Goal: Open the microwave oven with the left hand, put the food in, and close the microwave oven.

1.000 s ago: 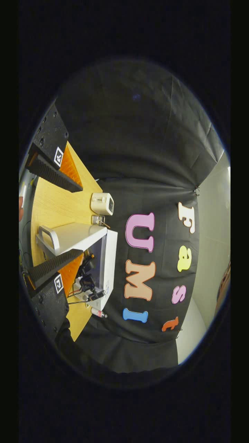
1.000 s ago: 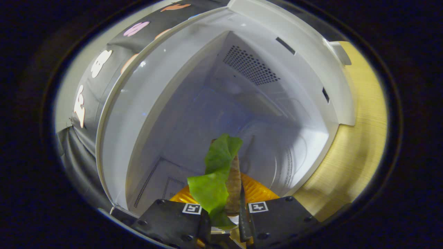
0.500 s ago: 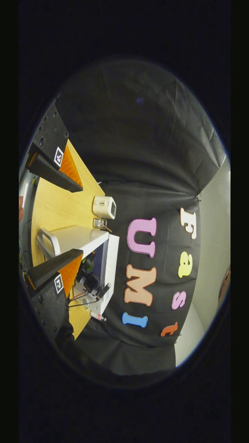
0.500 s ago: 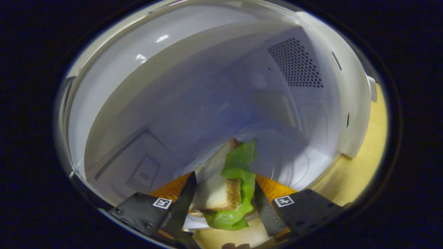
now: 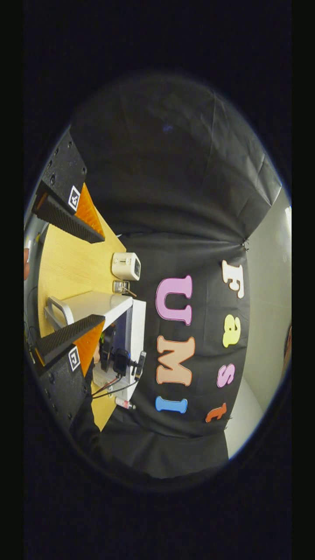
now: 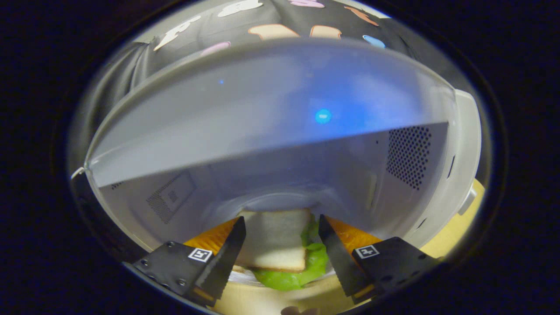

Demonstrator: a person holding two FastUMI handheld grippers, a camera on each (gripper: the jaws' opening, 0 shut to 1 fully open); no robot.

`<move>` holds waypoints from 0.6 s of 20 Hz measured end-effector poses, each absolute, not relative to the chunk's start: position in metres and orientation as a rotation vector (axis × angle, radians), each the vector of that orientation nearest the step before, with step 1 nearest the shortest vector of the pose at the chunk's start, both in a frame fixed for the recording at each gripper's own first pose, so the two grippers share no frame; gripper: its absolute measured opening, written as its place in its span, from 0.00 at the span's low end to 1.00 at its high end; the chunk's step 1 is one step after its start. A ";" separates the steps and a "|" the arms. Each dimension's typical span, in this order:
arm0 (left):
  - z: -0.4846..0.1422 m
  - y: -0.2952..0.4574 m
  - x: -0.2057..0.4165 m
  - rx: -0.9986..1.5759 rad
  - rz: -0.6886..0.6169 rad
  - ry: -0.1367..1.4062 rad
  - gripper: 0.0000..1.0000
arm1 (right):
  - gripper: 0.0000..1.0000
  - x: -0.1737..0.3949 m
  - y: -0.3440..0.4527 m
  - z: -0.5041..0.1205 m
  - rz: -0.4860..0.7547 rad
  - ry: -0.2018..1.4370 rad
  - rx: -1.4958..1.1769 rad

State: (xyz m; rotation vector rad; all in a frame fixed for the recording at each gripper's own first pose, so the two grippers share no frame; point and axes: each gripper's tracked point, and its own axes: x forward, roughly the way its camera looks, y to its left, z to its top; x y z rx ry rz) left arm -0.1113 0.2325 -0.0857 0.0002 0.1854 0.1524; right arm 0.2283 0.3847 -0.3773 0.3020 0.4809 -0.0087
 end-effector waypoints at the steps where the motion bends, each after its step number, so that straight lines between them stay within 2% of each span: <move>1: -0.088 0.233 -0.113 0.004 0.153 0.190 0.96 | 0.93 0.230 0.386 -0.368 0.006 0.450 0.306; 2: -0.088 0.233 -0.114 0.002 0.152 0.190 0.96 | 1.00 0.230 0.387 -0.363 0.019 0.437 0.306; 3: -0.088 0.232 -0.115 0.000 0.152 0.189 0.96 | 1.00 0.228 0.388 -0.359 0.028 0.435 0.306; 4: -0.088 0.232 -0.116 0.000 0.155 0.190 0.96 | 0.92 0.224 0.388 -0.357 0.040 0.441 0.306; 7: -0.081 0.236 -0.120 0.037 0.168 0.177 0.96 | 0.92 0.210 0.392 -0.357 0.097 0.456 0.276; 8: -0.079 0.238 -0.122 0.049 0.170 0.170 0.96 | 1.00 0.202 0.394 -0.355 0.124 0.460 0.262; 9: -0.079 0.238 -0.123 0.057 0.169 0.166 0.96 | 0.93 0.196 0.393 -0.351 0.147 0.452 0.235; 10: -0.079 0.239 -0.124 0.061 0.169 0.168 0.93 | 0.93 0.189 0.390 -0.346 0.163 0.438 0.212; 12: -0.089 0.240 -0.125 0.072 0.164 0.179 0.93 | 0.93 0.173 0.383 -0.330 0.202 0.410 0.189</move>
